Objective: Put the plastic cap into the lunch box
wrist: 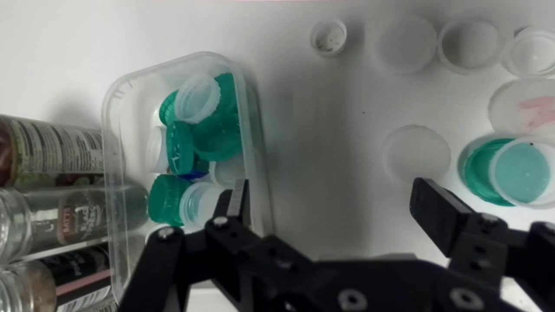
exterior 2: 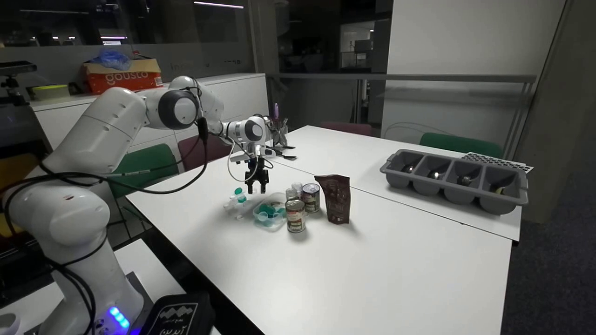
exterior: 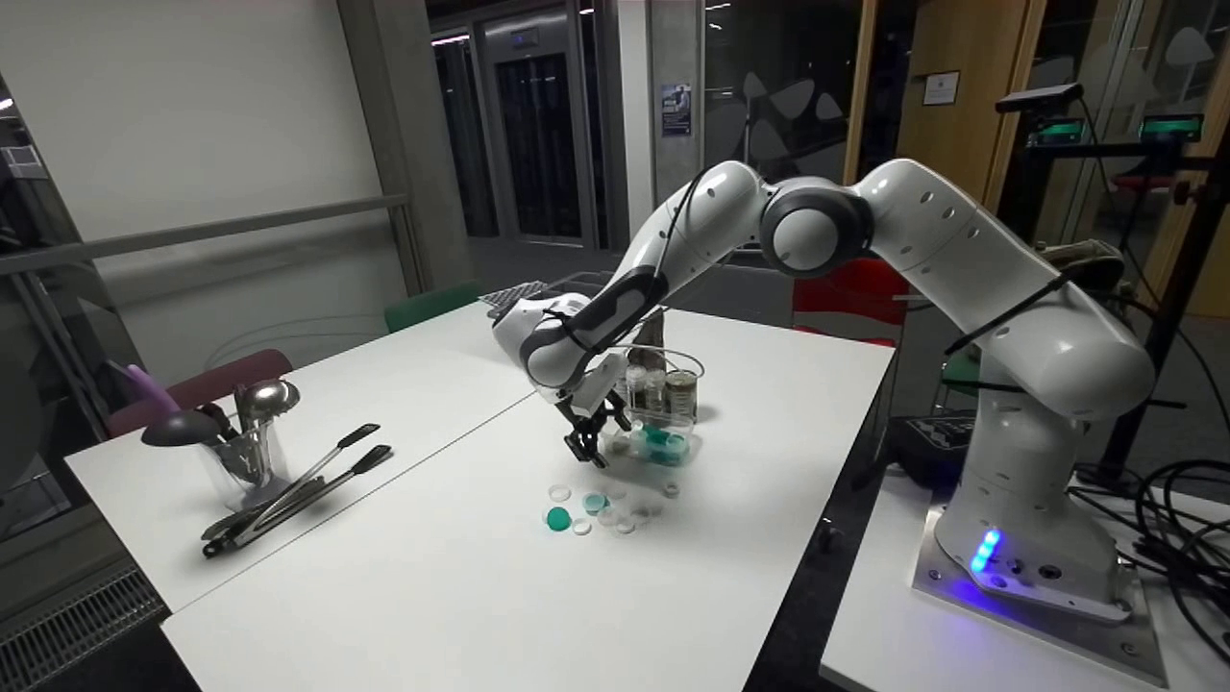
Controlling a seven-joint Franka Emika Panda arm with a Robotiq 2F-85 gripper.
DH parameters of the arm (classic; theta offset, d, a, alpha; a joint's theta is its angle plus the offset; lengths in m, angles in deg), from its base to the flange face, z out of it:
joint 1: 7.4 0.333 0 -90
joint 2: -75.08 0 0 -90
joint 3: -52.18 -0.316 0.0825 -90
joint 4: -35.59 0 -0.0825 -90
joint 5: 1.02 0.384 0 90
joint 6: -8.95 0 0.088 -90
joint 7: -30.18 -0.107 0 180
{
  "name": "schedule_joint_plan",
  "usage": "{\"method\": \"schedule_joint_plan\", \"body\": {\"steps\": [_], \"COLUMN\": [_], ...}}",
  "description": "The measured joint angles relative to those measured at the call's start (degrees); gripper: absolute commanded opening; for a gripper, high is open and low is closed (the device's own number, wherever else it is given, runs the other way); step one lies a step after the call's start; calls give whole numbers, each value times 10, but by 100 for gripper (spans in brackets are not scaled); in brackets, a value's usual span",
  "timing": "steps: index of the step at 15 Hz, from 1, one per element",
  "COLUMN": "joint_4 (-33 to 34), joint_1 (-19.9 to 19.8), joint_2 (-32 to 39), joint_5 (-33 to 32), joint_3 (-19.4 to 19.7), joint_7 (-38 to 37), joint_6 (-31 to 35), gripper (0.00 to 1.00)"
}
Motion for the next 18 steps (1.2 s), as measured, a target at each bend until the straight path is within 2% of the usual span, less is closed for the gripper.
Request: {"method": "schedule_joint_plan", "body": {"steps": [5, 9, 13, 18], "joint_4": [-43, -77, -103, -120], "joint_1": [33, 35, 33, 31], "joint_2": [-13, -28, -42, -58], "joint_5": [-27, -27, -26, -18], "joint_3": [0, 0, 0, -5], "joint_7": [-24, -24, -22, -20], "joint_6": [76, 123, 150, 154], "gripper": [100, 100, 100, 100]}}
